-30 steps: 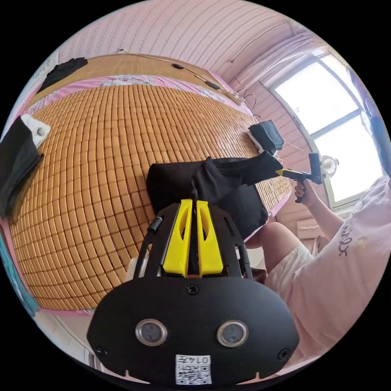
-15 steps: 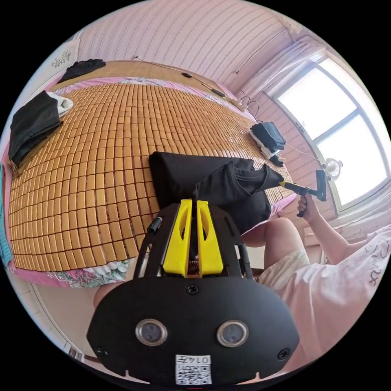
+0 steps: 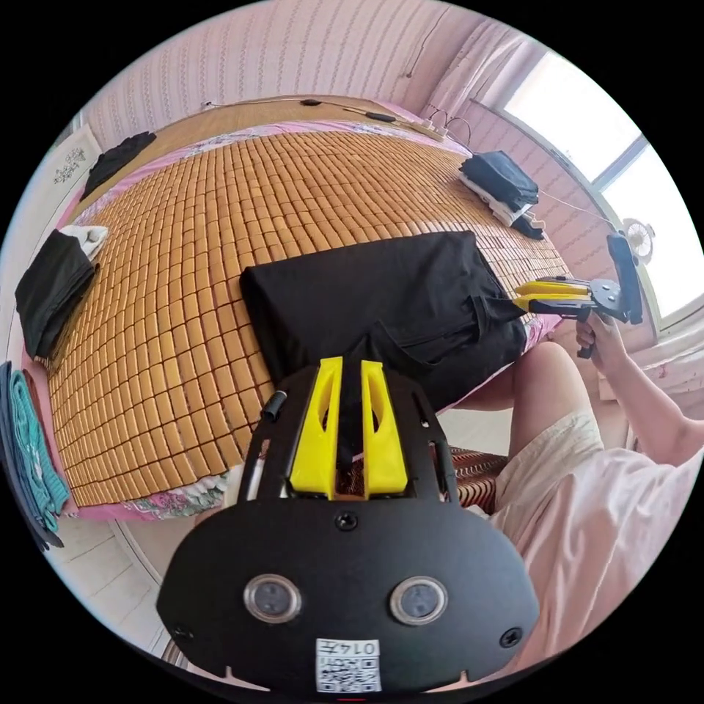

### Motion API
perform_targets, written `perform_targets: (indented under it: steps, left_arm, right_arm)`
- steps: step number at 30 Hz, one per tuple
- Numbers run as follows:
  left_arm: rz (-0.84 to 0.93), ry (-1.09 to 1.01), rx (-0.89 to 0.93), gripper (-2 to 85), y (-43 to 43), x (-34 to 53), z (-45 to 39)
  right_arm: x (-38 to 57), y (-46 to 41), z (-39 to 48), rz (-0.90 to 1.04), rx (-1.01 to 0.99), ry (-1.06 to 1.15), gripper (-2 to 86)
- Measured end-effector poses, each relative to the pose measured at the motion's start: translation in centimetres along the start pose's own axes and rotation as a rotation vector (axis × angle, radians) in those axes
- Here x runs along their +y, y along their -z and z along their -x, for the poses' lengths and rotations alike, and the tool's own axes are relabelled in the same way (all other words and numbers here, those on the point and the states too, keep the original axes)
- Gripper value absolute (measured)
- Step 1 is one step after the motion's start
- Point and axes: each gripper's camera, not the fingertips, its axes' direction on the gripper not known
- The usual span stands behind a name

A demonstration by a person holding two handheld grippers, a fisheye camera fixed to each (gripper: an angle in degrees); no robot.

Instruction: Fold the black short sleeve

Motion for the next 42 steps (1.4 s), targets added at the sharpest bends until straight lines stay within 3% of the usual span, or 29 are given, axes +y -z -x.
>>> perform_targets:
  steps: [5, 9, 14, 16, 20, 28, 33, 36, 39, 42]
  left_arm:
    - [0.178, 0.035, -0.006, 6.0, -5.5, -2.4, -1.2]
    - [0.142, -0.035, 0.003, 0.4, -4.6, -1.5, -1.8]
    - [0.131, -0.119, 0.142, 1.4, -2.0, 2.4, -2.3]
    - [0.26, -0.184, 0.198, 5.1, -2.5, 4.6, -2.7]
    - [0.366, -0.2, 0.143, 5.9, -2.7, 6.7, -2.4]
    - [0.06, 0.035, 0.049, 6.6, 0.4, 2.6, 2.4]
    - [-0.059, 0.231, 0.102, 9.5, -0.6, -1.6, 6.1]
    - [-0.06, 0.333, 0.108, 12.3, -2.2, -3.2, 7.8]
    - [0.052, 0.379, 0.056, 12.1, -4.8, -3.9, 8.7]
    - [0.062, 0.363, 0.109, 3.1, -5.4, -3.5, 8.5]
  right_arm:
    - [-4.0, -4.4, 1.3, 0.143, 0.012, 0.008, 8.1]
    - [-3.2, -3.2, 1.4, 0.124, -0.008, 0.028, 3.1]
    - [1.2, 0.3, 1.5, 0.121, -0.197, 0.161, 2.8]
    - [3.5, 0.3, 1.5, 0.201, -0.187, 0.189, 3.9]
    - [5.1, 0.7, 1.1, 0.263, -0.174, 0.182, 6.1]
    - [-1.2, 4.3, -3.9, 0.021, -0.052, -0.088, 13.7]
    - [-5.9, 4.1, -8.8, -0.057, -0.042, -0.311, 13.8]
    - [-7.4, 3.2, -11.2, -0.058, -0.103, -0.427, 13.3]
    - [-8.2, 1.8, -12.0, -0.008, -0.162, -0.471, 8.5]
    - [-8.6, 2.2, -11.1, -0.04, -0.198, -0.421, 3.0]
